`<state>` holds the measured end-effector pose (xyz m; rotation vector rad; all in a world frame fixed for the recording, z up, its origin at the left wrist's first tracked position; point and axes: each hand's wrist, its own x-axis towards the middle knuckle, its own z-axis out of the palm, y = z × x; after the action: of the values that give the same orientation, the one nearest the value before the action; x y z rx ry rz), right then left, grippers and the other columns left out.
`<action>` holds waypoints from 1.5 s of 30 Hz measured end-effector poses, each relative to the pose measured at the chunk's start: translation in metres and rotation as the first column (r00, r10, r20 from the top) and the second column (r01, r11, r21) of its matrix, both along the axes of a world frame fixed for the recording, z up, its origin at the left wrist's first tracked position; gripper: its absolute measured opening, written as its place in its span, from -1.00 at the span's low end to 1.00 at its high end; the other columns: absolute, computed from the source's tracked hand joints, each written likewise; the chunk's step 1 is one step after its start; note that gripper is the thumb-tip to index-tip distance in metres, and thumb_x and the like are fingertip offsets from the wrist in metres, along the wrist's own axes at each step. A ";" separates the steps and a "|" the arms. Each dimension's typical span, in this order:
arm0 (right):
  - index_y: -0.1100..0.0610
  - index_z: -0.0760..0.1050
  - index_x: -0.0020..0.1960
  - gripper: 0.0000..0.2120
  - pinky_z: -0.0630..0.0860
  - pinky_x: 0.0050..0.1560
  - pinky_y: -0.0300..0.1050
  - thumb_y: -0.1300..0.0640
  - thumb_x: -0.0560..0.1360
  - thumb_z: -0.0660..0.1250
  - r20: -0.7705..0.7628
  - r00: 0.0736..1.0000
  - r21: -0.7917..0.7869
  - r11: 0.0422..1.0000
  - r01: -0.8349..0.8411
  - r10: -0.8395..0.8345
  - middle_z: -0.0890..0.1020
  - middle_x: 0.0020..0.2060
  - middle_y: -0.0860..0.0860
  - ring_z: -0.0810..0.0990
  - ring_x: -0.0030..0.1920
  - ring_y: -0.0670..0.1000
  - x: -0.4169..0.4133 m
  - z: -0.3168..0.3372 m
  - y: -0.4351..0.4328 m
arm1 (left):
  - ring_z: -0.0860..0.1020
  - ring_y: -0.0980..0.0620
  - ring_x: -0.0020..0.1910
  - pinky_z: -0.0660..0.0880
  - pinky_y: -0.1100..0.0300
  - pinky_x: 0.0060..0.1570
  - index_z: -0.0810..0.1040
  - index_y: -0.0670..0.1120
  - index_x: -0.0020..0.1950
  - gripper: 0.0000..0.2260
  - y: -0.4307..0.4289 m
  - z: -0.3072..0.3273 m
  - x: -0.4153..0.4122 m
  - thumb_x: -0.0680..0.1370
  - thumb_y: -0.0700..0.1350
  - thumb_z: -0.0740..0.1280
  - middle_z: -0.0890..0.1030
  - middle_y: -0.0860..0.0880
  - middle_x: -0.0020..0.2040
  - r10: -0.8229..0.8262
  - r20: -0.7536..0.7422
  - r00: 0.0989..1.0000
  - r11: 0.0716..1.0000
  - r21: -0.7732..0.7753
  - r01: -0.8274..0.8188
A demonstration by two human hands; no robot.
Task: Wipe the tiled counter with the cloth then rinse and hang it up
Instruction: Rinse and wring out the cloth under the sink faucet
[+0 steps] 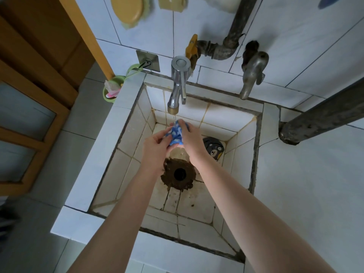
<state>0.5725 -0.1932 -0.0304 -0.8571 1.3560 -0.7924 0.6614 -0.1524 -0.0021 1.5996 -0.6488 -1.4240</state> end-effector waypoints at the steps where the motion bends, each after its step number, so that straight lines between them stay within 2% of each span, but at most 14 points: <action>1: 0.16 0.47 0.17 -0.74 0.55 -0.01 -0.17 0.08 0.64 0.08 0.067 0.996 -0.019 0.998 -0.054 0.055 0.58 -0.01 0.12 0.59 -0.05 0.02 -0.001 0.000 0.005 | 0.61 0.07 -0.01 0.57 0.35 -0.09 0.44 -0.22 0.33 -0.69 0.000 0.000 0.001 0.59 -0.31 0.18 0.60 -0.11 0.06 0.013 -0.010 1.000 1.000 0.000 -0.013; 5: 0.11 0.40 0.26 -0.75 0.52 0.09 -0.12 0.11 0.63 0.10 0.085 0.987 -0.104 0.986 -0.129 0.138 0.55 0.05 0.08 0.56 0.01 -0.02 0.003 0.000 0.015 | 0.61 0.15 -0.09 0.55 0.39 -0.15 0.46 -0.20 0.30 -0.71 0.000 0.001 0.002 0.59 -0.30 0.18 0.61 -0.01 -0.06 0.009 0.006 1.000 0.999 -0.036 -0.009; 9: 0.21 0.46 0.11 -0.74 0.54 -0.14 -0.17 0.06 0.63 0.09 -0.163 0.986 -0.028 0.999 -0.034 0.029 0.59 -0.08 0.13 0.59 -0.13 0.01 -0.001 -0.003 -0.003 | 0.65 0.18 -0.25 0.55 0.40 -0.25 0.51 -0.20 0.20 -0.77 0.001 0.001 0.003 0.58 -0.32 0.20 0.62 -0.03 -0.13 0.016 0.002 1.000 1.000 -0.023 -0.016; 13: 0.16 0.50 0.16 -0.77 0.43 0.00 -0.36 0.13 0.62 0.12 -0.182 0.967 -0.174 0.973 0.150 -0.181 0.58 0.03 -0.03 0.53 0.07 -0.11 -0.016 -0.001 -0.005 | 0.66 0.07 -0.19 0.60 0.30 -0.23 0.51 -0.19 0.18 -0.80 -0.002 0.001 0.008 0.59 -0.29 0.21 0.63 -0.06 -0.09 0.085 -0.041 0.996 0.996 0.045 -0.083; 16: 0.13 0.49 0.21 -0.74 0.44 -0.09 -0.49 0.07 0.62 0.14 -0.148 0.989 -0.228 0.973 -0.016 -0.018 0.60 0.01 -0.10 0.53 -0.04 -0.32 -0.017 0.009 0.008 | 0.66 0.03 -0.14 0.62 0.20 -0.12 0.49 -0.22 0.25 -0.75 -0.005 0.000 0.008 0.60 -0.22 0.21 0.64 -0.10 -0.04 0.095 -0.065 0.993 0.994 0.066 -0.091; 19: 0.15 0.46 0.23 -0.75 0.49 -0.13 -0.44 0.12 0.59 0.21 -0.018 0.991 -0.169 0.976 -0.137 0.136 0.57 -0.07 -0.14 0.55 -0.15 -0.33 -0.009 0.010 0.019 | 0.64 0.00 -0.03 0.61 0.17 -0.07 0.47 -0.19 0.27 -0.63 -0.008 0.005 -0.001 0.63 0.02 0.09 0.63 -0.13 0.05 0.089 -0.203 0.975 0.993 0.095 -0.071; 23: 0.20 0.53 0.07 -0.87 0.51 -0.09 -0.34 0.21 0.53 0.31 -0.104 0.994 -0.238 0.971 -0.010 -0.015 0.61 -0.12 -0.04 0.59 -0.16 -0.26 -0.009 0.005 0.013 | 0.57 -0.04 0.16 0.47 0.00 0.21 0.44 -0.14 0.32 -0.43 -0.009 0.002 0.004 0.60 0.22 -0.07 0.60 -0.12 0.18 0.048 -0.271 0.962 0.989 0.145 -0.008; 26: 0.20 0.56 -0.07 -0.91 0.57 -0.03 -0.13 0.18 0.52 0.32 -0.162 0.979 -0.261 0.962 0.078 -0.124 0.64 -0.15 0.05 0.62 -0.10 -0.01 -0.011 0.002 0.006 | 0.61 0.02 0.08 0.53 0.08 0.10 0.53 -0.06 0.21 -0.52 -0.007 -0.001 0.008 0.62 0.18 -0.05 0.64 -0.08 0.09 -0.049 -0.166 0.985 0.990 0.120 0.069; 30: 0.12 0.51 -0.09 -0.90 0.61 -0.11 -0.18 0.18 0.57 0.24 0.158 0.982 -0.069 0.991 0.114 -0.102 0.61 -0.14 0.01 0.62 -0.10 -0.02 -0.014 0.007 0.002 | 0.65 0.05 -0.17 0.59 0.23 -0.22 0.58 -0.05 -0.09 -0.70 -0.014 -0.008 0.012 0.64 -0.02 0.10 0.65 -0.04 -0.15 0.131 0.027 0.991 0.988 0.076 -0.133; 33: 0.18 0.49 -0.03 -0.88 0.56 0.00 -0.15 0.21 0.60 0.18 0.394 0.912 0.056 0.993 0.099 -0.113 0.59 -0.11 0.06 0.59 -0.08 0.01 -0.014 0.009 -0.001 | 0.56 -0.01 0.10 0.52 0.03 0.11 0.55 -0.04 0.07 -0.81 -0.023 -0.017 0.017 0.62 -0.04 0.16 0.59 0.02 0.00 0.073 0.230 0.971 0.997 0.020 -0.080; 37: 0.24 0.46 0.03 -0.86 0.48 0.10 -0.07 0.21 0.60 0.16 0.506 0.857 0.101 0.994 0.049 -0.094 0.56 -0.09 0.09 0.56 -0.04 0.03 -0.012 0.011 -0.001 | 0.46 -0.08 0.26 0.41 0.03 0.24 0.39 -0.14 0.35 -0.64 -0.034 -0.011 0.006 0.63 0.01 0.11 0.47 -0.06 0.28 0.022 -0.035 0.999 0.979 0.203 -0.014; 39: 0.19 0.48 -0.03 -0.87 0.47 0.07 -0.10 0.21 0.59 0.17 0.435 0.898 0.034 0.998 0.058 -0.068 0.57 -0.11 0.07 0.55 -0.07 0.01 -0.011 0.012 -0.002 | 0.51 -0.12 0.21 0.46 0.03 0.18 0.46 -0.18 0.26 -0.67 -0.034 -0.014 0.004 0.62 -0.01 0.16 0.53 -0.12 0.21 0.103 -0.087 0.991 0.975 0.207 -0.083; 42: 0.12 0.52 -0.08 -0.87 0.49 0.01 -0.16 0.23 0.57 0.21 0.169 0.981 -0.072 0.992 0.105 -0.091 0.58 -0.12 0.03 0.55 -0.04 0.02 -0.012 0.008 -0.006 | 0.59 -0.10 0.00 0.53 0.10 -0.04 0.54 -0.08 -0.04 -0.84 -0.031 -0.021 0.003 0.61 -0.05 0.20 0.60 -0.08 -0.03 0.096 0.042 0.994 0.987 0.128 -0.100; 45: 0.12 0.52 -0.01 -0.89 0.50 0.12 -0.12 0.15 0.57 0.22 -0.087 0.995 -0.149 0.988 0.042 -0.056 0.58 -0.03 0.02 0.55 0.07 0.02 -0.010 -0.001 -0.001 | 0.59 -0.01 -0.10 0.53 0.19 -0.17 0.49 -0.13 0.09 -0.75 -0.033 -0.027 0.003 0.61 0.02 0.17 0.59 -0.07 -0.02 0.129 0.015 0.991 0.984 0.125 -0.130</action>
<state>0.5628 -0.1943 -0.0314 -0.9882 1.4163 -0.9093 0.6640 -0.1855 -0.0289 1.7127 -0.4570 -1.3866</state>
